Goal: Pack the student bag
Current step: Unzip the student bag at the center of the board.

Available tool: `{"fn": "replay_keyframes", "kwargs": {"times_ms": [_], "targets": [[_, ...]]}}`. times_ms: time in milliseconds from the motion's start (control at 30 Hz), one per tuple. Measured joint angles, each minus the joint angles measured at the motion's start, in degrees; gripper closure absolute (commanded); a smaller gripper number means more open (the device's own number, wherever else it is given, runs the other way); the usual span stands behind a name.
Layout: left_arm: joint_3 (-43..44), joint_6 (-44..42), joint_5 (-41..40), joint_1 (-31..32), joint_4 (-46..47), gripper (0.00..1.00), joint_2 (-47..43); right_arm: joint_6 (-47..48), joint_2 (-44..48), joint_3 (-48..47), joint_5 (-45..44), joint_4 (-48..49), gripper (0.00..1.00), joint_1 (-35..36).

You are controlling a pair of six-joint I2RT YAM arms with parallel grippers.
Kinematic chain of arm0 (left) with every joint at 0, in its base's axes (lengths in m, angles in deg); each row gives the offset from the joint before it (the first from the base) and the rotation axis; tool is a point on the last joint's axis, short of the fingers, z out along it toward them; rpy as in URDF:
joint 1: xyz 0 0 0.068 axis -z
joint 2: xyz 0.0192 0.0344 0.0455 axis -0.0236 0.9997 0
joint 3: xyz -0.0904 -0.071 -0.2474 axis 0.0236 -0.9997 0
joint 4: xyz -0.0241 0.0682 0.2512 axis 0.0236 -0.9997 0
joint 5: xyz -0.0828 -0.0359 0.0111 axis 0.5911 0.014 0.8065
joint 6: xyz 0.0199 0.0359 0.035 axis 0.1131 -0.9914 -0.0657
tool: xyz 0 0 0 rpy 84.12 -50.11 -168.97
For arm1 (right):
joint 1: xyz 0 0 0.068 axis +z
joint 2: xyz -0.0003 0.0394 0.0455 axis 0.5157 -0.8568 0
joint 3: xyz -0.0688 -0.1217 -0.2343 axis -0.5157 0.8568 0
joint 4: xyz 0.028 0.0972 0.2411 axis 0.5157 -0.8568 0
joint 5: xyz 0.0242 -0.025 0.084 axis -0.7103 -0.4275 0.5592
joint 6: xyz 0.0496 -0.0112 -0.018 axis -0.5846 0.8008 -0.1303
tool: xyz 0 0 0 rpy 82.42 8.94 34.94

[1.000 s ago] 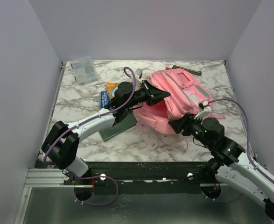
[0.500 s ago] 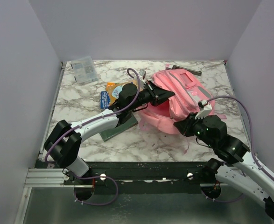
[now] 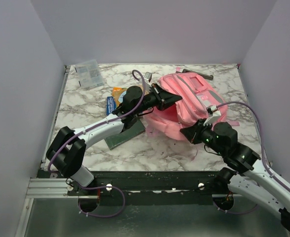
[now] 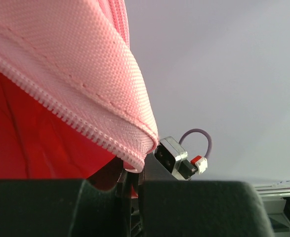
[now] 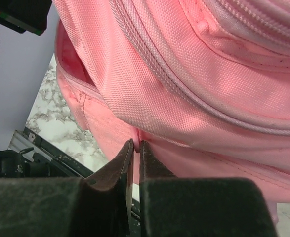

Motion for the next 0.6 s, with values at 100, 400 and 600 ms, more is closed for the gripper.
{"fn": "replay_keyframes", "kwargs": {"times_ms": [100, 400, 600], "targets": [[-0.07, 0.04, 0.17, 0.04, -0.02, 1.00, 0.00, -0.74, -0.81, 1.11, 0.39, 2.21, 0.88, 0.00], [-0.22, 0.22, 0.52, 0.00, -0.02, 1.00, -0.02, -1.49, -4.02, 1.16, 1.36, 7.74, 0.82, 0.00], [-0.50, 0.13, 0.52, -0.02, -0.04, 1.00, -0.24, -1.97, -4.83, 1.14, 0.31, 7.82, 0.99, 0.00]]}}
